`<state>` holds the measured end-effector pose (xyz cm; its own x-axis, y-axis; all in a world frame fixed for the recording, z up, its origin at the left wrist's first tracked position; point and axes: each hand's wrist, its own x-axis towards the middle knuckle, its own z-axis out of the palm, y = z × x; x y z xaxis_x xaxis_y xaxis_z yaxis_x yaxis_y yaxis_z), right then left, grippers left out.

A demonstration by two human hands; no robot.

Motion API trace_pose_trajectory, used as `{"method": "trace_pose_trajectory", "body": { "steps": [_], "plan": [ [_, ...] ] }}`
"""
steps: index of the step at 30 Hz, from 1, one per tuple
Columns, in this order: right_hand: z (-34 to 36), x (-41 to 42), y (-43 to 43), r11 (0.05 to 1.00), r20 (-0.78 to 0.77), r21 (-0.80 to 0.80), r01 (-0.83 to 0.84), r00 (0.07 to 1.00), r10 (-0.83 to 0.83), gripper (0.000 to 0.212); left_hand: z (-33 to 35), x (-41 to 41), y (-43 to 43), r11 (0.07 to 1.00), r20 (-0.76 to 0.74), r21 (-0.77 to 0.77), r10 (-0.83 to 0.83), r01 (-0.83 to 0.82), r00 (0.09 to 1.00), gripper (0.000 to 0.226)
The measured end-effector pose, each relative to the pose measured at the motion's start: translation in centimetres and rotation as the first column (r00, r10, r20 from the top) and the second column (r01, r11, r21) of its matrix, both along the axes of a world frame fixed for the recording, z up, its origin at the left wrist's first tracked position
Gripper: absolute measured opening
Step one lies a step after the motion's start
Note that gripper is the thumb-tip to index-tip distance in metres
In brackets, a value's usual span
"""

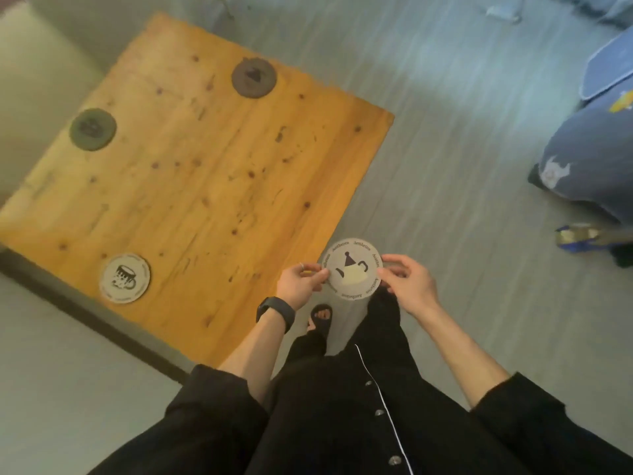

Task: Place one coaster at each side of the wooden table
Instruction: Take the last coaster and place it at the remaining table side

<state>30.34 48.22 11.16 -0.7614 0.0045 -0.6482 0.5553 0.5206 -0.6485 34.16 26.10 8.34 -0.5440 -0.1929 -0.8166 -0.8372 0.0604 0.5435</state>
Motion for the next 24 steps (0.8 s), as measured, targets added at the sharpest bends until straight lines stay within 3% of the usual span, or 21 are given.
{"method": "trace_pose_trajectory", "body": {
  "steps": [5, 12, 18, 24],
  "plan": [
    [-1.1, -8.4, -1.2, 0.954, 0.055, -0.051, -0.295, 0.953, 0.297, 0.017, 0.6, -1.6, 1.1, 0.940, -0.004, -0.094, 0.329, -0.328, 0.944, 0.019],
    [-2.5, -15.8, -5.0, 0.770, 0.088, -0.066, -0.635, 0.765, 0.638, 0.013, -0.3, -2.3, 4.1, 0.699, -0.029, -0.155, 0.703, -0.698, 0.710, 0.023],
    [-4.4, -18.3, -9.2, 0.658, 0.094, -0.016, -0.753, 0.654, 0.751, 0.014, -2.3, -4.0, 3.7, 0.509, -0.006, -0.156, 0.857, -0.847, 0.516, 0.021],
    [-5.6, -20.1, -12.9, 0.577, 0.063, 0.074, -0.813, 0.581, 0.811, 0.020, -4.0, -5.0, 1.4, 0.469, 0.022, -0.162, 0.881, -0.868, 0.472, 0.009]
  ]
}}
